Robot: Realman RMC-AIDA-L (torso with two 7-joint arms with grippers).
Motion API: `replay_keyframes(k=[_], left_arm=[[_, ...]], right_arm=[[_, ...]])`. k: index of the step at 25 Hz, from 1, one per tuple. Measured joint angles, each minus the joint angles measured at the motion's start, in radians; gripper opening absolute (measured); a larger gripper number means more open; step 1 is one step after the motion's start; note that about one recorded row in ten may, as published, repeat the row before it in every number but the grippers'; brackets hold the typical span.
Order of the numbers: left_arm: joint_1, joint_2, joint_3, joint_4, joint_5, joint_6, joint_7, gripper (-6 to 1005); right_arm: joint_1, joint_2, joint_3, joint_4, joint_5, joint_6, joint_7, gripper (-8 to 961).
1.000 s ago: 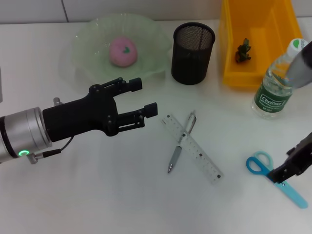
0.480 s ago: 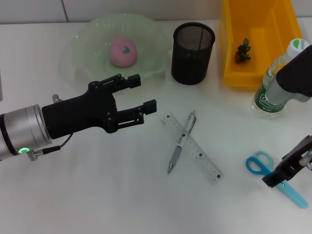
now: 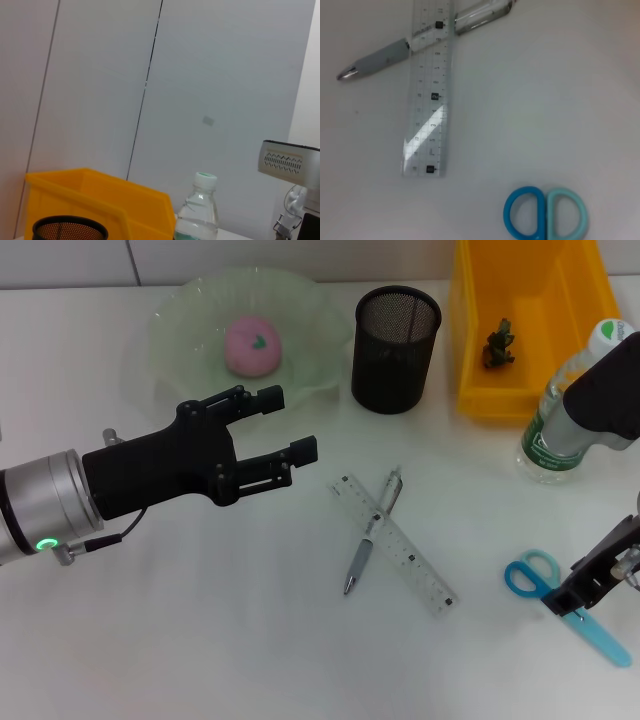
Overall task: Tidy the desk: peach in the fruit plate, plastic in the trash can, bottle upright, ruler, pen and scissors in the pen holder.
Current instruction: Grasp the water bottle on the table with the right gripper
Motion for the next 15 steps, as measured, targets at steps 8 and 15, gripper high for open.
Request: replay_keyframes(k=[8, 15], left_arm=[[0.0, 0.0, -0.009, 0.0, 0.0, 0.0, 0.001, 743], [0.0, 0.0, -0.01, 0.0, 0.0, 0.0, 0.002, 742]], right_arm=[[0.001, 0.0, -0.036, 0.003, 0.0, 0.003, 0.001, 532], [0.004, -0.001, -0.033, 0.002, 0.0, 0.006, 0.001, 536]])
